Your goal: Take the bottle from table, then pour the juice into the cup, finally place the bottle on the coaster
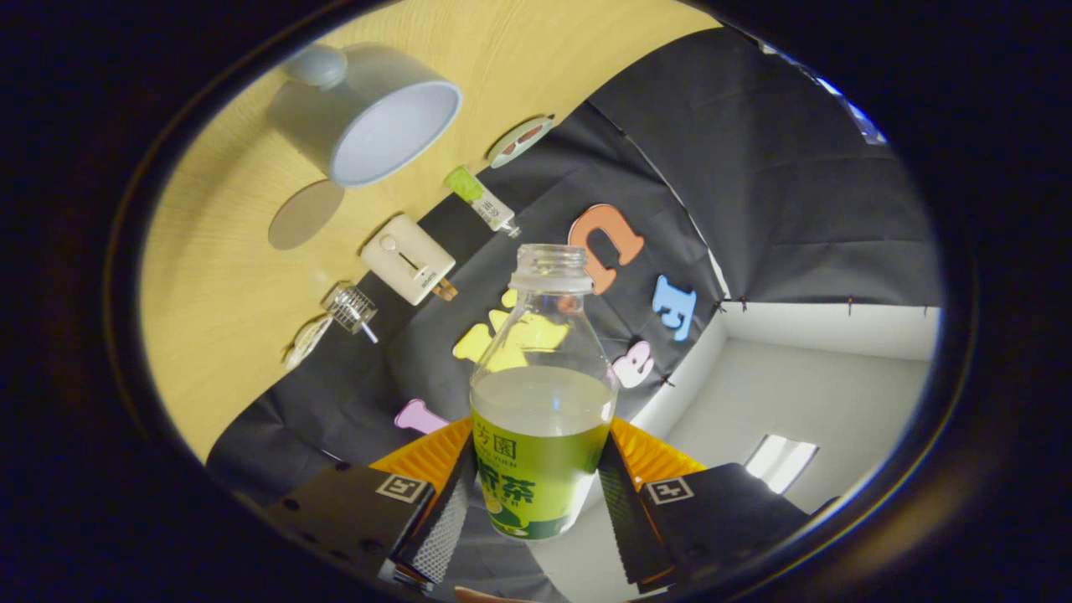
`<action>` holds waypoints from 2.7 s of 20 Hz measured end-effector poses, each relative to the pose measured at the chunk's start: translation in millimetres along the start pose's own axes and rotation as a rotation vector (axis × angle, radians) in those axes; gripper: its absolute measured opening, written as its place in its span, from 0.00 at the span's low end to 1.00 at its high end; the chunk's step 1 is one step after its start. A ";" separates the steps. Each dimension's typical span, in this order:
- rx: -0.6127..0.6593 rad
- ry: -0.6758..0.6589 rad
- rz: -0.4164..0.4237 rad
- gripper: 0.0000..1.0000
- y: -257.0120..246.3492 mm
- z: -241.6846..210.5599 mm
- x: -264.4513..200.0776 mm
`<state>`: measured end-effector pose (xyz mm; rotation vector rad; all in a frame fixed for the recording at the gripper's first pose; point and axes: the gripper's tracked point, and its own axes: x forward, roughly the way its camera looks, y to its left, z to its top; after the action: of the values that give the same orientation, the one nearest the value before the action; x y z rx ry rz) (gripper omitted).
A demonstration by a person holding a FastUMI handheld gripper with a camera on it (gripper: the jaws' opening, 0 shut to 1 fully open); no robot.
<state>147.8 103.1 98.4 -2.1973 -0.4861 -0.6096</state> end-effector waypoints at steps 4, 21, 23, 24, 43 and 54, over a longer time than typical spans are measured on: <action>0.302 0.075 0.169 0.80 28.9 -2.4 -14.1; 1.702 0.255 0.524 0.80 -49.7 -0.5 10.1; 1.796 0.281 0.528 0.81 -51.0 -8.8 23.6; 1.828 0.296 0.543 0.81 -48.9 -11.6 32.3; 2.110 0.519 0.647 0.78 90.2 61.5 101.9; 2.165 0.532 0.732 0.80 164.1 110.3 102.2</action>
<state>345.4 102.0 -3.9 -0.0095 0.1062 0.0046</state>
